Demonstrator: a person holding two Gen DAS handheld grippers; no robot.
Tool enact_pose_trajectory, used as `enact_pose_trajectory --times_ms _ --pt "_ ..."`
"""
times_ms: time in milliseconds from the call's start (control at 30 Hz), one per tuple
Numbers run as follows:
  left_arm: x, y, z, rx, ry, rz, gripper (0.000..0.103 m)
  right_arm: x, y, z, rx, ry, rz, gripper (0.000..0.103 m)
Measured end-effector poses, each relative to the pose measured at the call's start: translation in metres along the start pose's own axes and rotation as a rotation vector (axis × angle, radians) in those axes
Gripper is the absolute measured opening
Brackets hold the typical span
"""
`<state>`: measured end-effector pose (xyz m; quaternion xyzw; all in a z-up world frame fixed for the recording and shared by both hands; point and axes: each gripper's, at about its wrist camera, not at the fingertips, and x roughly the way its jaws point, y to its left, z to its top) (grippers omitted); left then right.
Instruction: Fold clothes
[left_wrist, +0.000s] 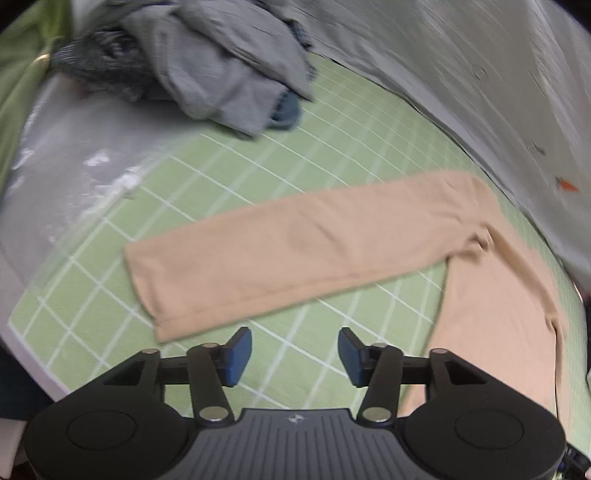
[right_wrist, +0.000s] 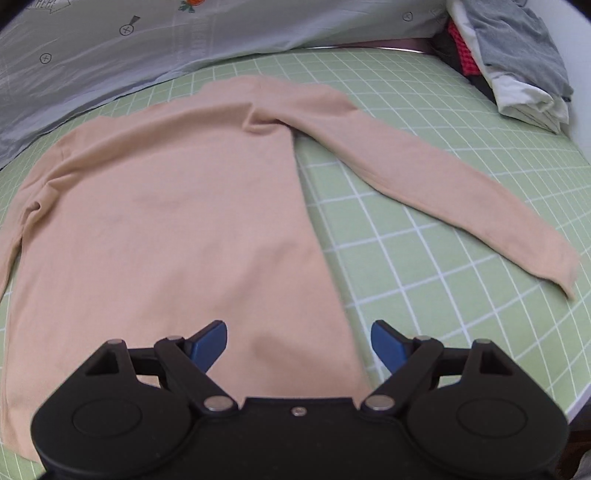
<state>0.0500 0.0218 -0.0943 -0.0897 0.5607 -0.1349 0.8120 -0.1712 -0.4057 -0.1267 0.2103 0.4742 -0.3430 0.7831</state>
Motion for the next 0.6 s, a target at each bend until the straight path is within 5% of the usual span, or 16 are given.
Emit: enact_pose_trajectory --times_ms 200,367,433,467,500,600 --pt "0.033 -0.065 -0.031 0.251 0.104 -0.025 0.060 -0.003 -0.009 -0.022 -0.088 0.000 0.045 0.071" --pt "0.042 -0.099 -0.059 0.332 0.137 -0.026 0.057 -0.007 -0.012 -0.033 -0.194 -0.019 0.089 0.038" --pt "0.045 -0.112 -0.070 0.363 0.150 -0.026 0.040 -0.010 -0.016 -0.032 -0.226 -0.023 0.100 0.010" --pt "0.047 -0.114 -0.074 0.351 0.149 -0.017 0.030 -0.011 -0.018 -0.032 -0.241 -0.025 0.105 0.005" --pt "0.048 -0.115 -0.077 0.336 0.147 -0.008 0.008 -0.011 -0.021 -0.032 -0.244 -0.026 0.111 0.004" --pt "0.048 -0.114 -0.083 0.287 0.121 0.005 0.006 -0.012 -0.028 -0.033 -0.244 -0.025 0.131 0.004"
